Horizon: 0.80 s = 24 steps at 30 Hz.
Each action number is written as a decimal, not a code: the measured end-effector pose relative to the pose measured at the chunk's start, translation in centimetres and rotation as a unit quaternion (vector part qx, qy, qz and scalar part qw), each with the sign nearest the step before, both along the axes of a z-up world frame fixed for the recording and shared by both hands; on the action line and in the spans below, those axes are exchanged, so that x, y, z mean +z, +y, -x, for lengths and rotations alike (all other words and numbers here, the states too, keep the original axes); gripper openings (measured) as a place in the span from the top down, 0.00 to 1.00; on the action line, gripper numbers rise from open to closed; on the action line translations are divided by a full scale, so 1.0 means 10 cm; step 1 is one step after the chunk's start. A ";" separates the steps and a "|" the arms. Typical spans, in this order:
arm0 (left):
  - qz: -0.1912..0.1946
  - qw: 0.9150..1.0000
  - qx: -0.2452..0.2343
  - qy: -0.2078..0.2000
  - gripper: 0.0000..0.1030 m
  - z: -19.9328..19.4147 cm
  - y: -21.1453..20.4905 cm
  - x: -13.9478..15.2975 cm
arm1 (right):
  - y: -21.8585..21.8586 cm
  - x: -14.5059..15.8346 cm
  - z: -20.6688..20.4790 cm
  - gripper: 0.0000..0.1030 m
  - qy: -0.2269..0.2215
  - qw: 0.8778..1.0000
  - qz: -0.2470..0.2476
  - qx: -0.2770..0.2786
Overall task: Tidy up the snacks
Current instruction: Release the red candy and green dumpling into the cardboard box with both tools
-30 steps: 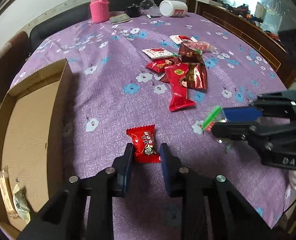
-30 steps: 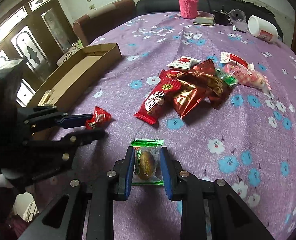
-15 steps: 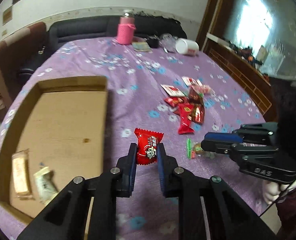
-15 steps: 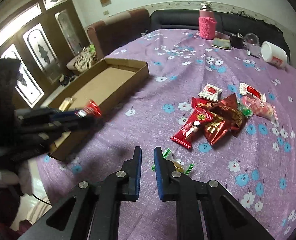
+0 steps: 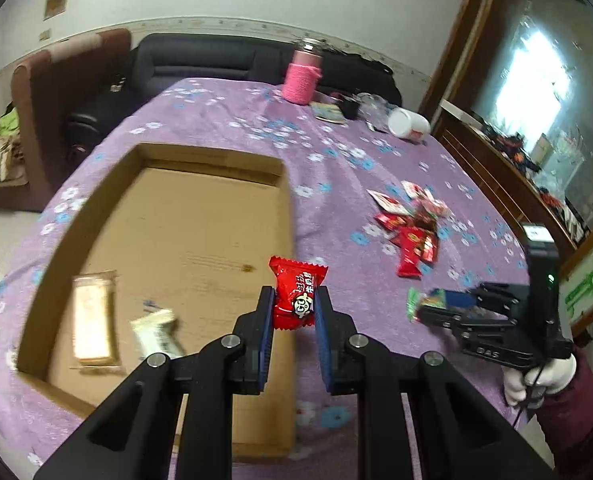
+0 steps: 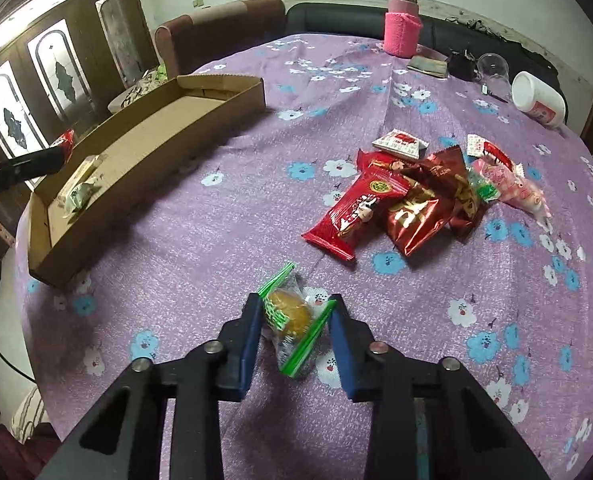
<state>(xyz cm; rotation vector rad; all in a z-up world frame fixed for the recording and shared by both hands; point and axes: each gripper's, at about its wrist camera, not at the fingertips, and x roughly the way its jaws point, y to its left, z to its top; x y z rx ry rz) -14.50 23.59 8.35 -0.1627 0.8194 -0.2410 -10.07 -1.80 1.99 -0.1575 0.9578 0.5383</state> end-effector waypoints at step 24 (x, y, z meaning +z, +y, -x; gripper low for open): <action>-0.011 0.991 0.112 0.067 0.78 -0.72 1.18 -0.37 | 2.07 0.41 -0.58 0.70 0.066 0.986 -0.117 0.099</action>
